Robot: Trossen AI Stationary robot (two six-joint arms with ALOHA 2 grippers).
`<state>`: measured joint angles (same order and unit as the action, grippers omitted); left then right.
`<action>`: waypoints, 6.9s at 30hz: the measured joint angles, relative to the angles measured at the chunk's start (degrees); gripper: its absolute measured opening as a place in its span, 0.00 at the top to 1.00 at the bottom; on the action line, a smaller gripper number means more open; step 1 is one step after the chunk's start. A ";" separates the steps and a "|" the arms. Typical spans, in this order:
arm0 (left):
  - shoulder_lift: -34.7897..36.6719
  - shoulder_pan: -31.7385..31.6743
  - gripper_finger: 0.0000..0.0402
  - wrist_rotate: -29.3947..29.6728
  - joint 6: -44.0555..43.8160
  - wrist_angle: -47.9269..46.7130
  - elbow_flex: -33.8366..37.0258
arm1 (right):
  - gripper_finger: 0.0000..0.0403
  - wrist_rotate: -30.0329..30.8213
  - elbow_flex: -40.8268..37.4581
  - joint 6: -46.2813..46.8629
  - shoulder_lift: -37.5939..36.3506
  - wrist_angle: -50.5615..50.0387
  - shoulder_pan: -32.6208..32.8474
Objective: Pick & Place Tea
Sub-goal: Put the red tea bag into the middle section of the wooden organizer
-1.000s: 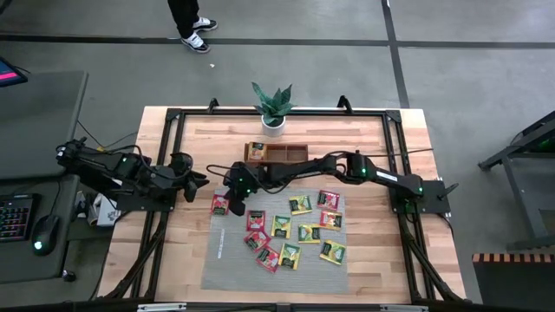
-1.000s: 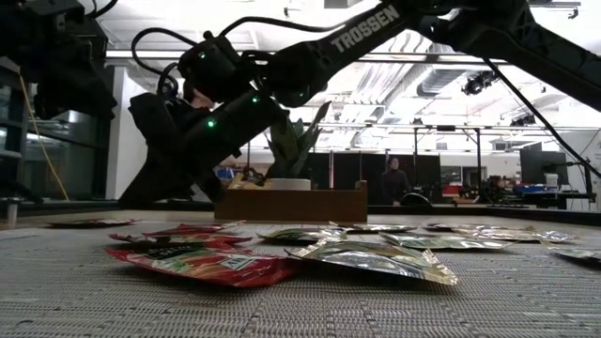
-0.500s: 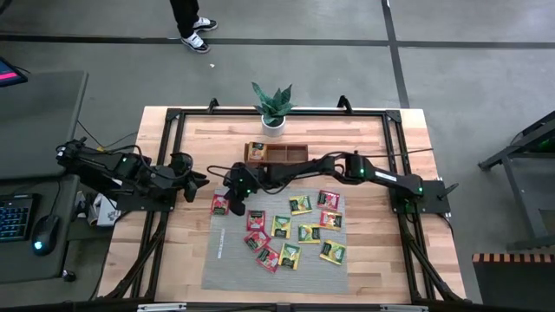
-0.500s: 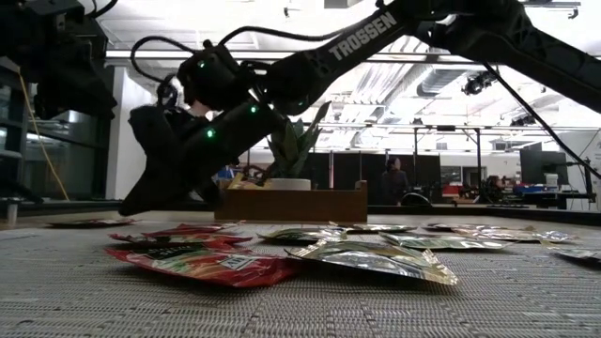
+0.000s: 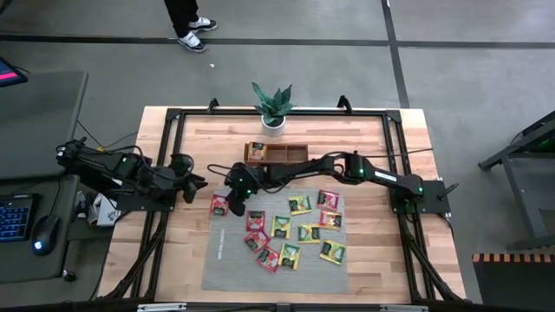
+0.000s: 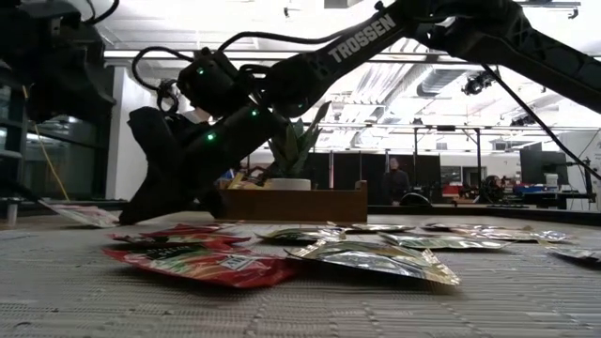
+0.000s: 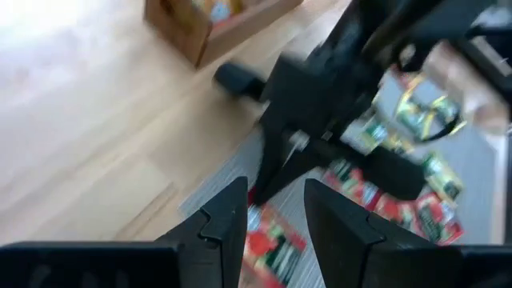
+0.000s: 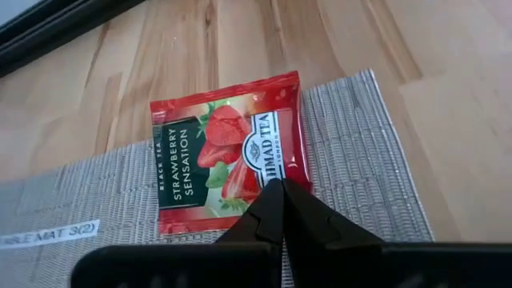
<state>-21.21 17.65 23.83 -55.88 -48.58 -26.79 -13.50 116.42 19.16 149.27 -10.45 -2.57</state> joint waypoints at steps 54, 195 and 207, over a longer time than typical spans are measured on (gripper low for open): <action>-8.69 0.00 0.69 -20.30 -54.11 14.80 13.53 | 1.00 -3.82 -0.35 -1.24 0.26 1.34 -0.10; -41.22 -0.07 1.00 -30.89 12.07 7.75 -17.42 | 0.85 -26.80 2.89 -25.20 -20.06 -26.14 0.63; -51.89 -0.05 1.00 -23.94 16.70 -4.18 -33.34 | 0.56 -18.97 2.78 -23.75 -20.17 -25.56 0.28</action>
<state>-73.10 17.60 -0.11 -39.18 -52.75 -60.13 -32.47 119.20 -4.59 129.10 -36.01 -2.28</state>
